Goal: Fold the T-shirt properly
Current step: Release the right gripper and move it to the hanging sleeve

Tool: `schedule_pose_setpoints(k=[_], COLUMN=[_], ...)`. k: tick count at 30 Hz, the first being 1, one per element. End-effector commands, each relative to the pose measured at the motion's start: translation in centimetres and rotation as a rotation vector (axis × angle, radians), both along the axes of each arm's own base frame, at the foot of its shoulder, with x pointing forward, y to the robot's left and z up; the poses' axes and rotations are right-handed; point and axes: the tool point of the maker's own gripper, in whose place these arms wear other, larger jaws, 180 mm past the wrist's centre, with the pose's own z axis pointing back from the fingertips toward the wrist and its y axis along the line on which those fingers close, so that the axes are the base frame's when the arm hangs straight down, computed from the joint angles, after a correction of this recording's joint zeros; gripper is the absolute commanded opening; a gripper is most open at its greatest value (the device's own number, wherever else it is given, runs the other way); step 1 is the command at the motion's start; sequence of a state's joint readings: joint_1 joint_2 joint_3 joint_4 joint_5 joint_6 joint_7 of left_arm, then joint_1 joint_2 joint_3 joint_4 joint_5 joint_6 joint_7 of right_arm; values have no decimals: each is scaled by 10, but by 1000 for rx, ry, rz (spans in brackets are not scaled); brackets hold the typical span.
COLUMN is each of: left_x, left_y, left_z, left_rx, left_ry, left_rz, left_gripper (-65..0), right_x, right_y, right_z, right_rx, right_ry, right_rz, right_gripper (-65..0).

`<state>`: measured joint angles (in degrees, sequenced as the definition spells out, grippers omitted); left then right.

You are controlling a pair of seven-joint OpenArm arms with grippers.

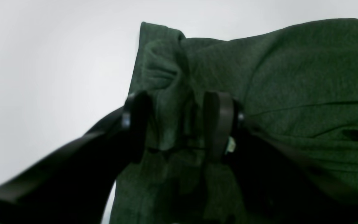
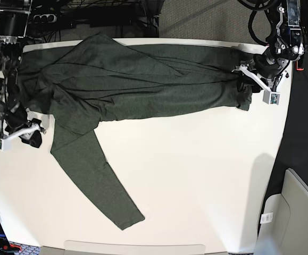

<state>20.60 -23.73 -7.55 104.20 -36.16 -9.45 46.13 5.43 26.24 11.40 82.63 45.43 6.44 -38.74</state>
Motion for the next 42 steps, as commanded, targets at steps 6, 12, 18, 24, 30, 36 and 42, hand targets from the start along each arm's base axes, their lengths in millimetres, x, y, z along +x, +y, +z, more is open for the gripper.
schedule_pose_setpoints(k=[6,12,18,24,30,36,42], left_x=[8,9,9,9,10,13,14], left_y=[5,5,5,4,4,1,0], left_z=[13,13,13,14,15,22,24], left_rx=[16,16,16,16,16,18,18], left_ry=[-51,-52,-52,-55,-58,-79,-86], left_rz=[-4,-4,-4,-5,-4,-14,-17], left_gripper=[-356,-356,-356,-356,-356,-356,-356], right_x=[30,52,66,73,71,70,63], right_y=[0,14,16,13,24,44,62], right_z=[-3,5,-6,-20,-45,-55,-62], right_rx=[21,-18,27,63,113,148,191], right_ry=[45,23,57,100,168,189,249], right_rz=[-26,-24,-48,-71,-74,-53,-16], right_gripper=[-294,-286,-286,-286,-287,-431,-593])
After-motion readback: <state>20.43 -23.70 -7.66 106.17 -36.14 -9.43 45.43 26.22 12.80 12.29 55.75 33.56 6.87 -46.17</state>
